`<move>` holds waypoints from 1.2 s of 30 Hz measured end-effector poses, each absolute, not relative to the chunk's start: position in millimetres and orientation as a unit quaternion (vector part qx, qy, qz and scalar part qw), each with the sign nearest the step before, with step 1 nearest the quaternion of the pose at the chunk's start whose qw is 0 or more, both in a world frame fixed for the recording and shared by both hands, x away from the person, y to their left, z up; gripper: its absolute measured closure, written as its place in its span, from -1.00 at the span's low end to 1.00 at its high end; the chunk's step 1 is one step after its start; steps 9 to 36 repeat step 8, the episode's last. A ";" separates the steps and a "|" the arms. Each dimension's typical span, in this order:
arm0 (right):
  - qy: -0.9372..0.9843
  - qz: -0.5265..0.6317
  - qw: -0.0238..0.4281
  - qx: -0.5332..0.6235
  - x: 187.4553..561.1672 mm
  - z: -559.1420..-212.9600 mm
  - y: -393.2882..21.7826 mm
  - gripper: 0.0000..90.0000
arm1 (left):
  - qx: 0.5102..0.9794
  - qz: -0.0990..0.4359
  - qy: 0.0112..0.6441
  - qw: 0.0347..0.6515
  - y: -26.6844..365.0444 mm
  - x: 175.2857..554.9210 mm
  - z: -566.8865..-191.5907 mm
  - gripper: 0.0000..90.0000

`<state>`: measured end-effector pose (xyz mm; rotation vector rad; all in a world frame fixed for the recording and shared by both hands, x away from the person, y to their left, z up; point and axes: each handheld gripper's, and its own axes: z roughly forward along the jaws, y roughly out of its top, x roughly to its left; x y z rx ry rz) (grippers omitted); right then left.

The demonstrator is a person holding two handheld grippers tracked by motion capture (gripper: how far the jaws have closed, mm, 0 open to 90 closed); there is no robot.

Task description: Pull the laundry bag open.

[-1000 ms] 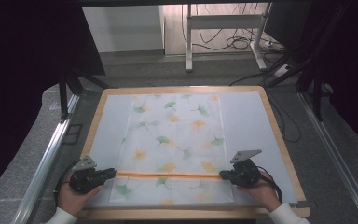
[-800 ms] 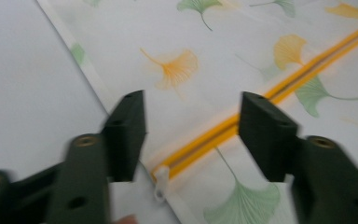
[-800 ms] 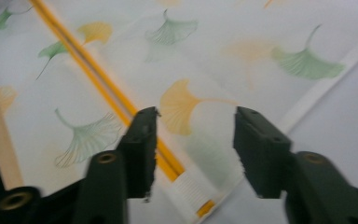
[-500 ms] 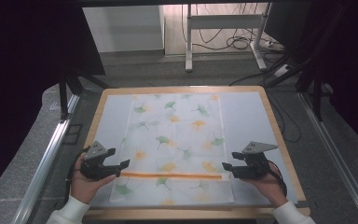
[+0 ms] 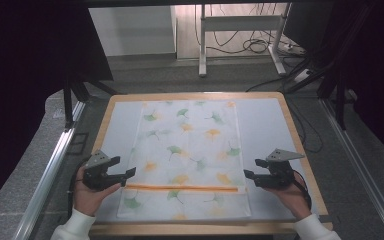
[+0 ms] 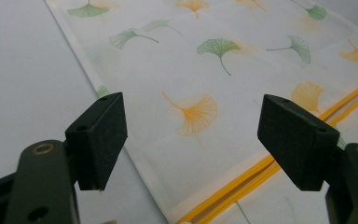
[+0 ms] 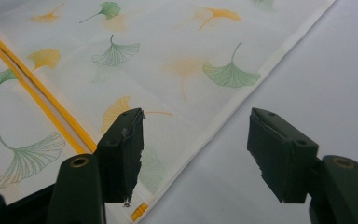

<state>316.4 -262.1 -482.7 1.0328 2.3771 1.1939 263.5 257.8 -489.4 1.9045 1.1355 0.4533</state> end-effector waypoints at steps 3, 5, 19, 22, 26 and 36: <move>0.825 0.414 0.144 0.358 316.4 -482.8 -261.8 -0.22 | 0.763 0.177 0.451 0.428 257.3 263.2 -489.8 -0.49; 0.824 0.414 0.144 0.359 316.7 -483.0 -261.7 -0.26 | 0.763 0.178 0.450 0.428 257.2 263.0 -489.8 -0.52; 0.821 0.415 0.147 0.363 317.1 -482.8 -262.3 -0.33 | 0.762 0.175 0.450 0.432 258.5 262.7 -490.0 -0.56; 0.821 0.415 0.147 0.363 317.1 -482.8 -262.3 -0.33 | 0.762 0.175 0.450 0.432 258.5 262.7 -490.0 -0.56; 0.821 0.415 0.147 0.363 317.1 -482.8 -262.3 -0.33 | 0.762 0.175 0.450 0.432 258.5 262.7 -490.0 -0.56; 0.821 0.415 0.147 0.363 317.1 -482.8 -262.3 -0.33 | 0.762 0.175 0.450 0.432 258.5 262.7 -490.0 -0.56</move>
